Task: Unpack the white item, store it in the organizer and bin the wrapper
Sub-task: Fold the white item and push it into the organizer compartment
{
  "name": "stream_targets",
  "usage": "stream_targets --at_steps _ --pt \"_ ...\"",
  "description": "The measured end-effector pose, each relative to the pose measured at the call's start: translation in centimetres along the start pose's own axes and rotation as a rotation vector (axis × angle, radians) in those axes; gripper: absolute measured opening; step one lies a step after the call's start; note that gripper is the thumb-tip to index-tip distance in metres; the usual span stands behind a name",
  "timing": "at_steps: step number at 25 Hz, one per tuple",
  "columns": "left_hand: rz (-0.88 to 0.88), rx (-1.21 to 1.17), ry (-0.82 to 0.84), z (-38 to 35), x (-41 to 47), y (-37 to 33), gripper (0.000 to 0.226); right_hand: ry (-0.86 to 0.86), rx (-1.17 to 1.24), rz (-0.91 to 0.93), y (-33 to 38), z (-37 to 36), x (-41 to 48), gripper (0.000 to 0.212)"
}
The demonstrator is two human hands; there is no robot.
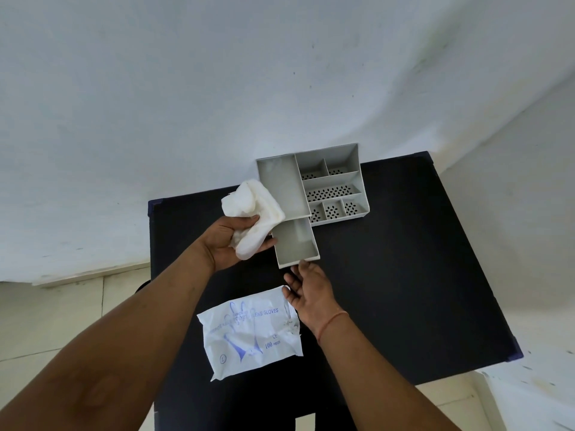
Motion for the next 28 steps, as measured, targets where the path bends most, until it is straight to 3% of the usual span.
stream_targets --at_steps 16,19,20,22,24,26,28 --pt "-0.020 0.011 -0.040 -0.8 -1.0 0.0 0.030 -0.099 -0.069 0.057 0.3 2.3 -1.2 0.020" --pt "-0.020 0.052 -0.013 -1.5 -2.4 0.0 0.031 -0.139 -0.110 0.203 2.5 3.3 -2.9 0.009" --pt "-0.016 0.091 -0.016 -2.1 -2.9 0.2 0.030 -0.069 -0.166 0.281 3.6 3.0 -3.9 0.006" --pt "-0.020 0.170 -0.052 -3.1 -3.9 1.2 0.028 0.213 -0.291 0.359 5.2 1.0 -6.1 0.028" --pt "-0.032 0.197 -0.096 -3.8 -4.2 2.5 0.033 0.466 -0.360 0.325 6.2 -1.2 -7.4 0.052" --pt "-0.022 0.227 -0.109 -4.2 -4.3 4.0 0.046 0.555 -0.370 0.254 6.8 -2.7 -7.3 0.063" --pt "0.033 0.278 -0.148 -4.7 -4.6 4.9 0.052 0.522 -0.440 0.240 7.3 -3.5 -7.5 0.061"
Point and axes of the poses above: each hand's wrist, its own x-axis towards the middle knuckle, its own z-axis out of the back of the hand, y = z × x, the point moved 5 cm from there along x, towards the middle knuckle, and after that the axes turned 15 degrees about x, right-handed, at the moved point
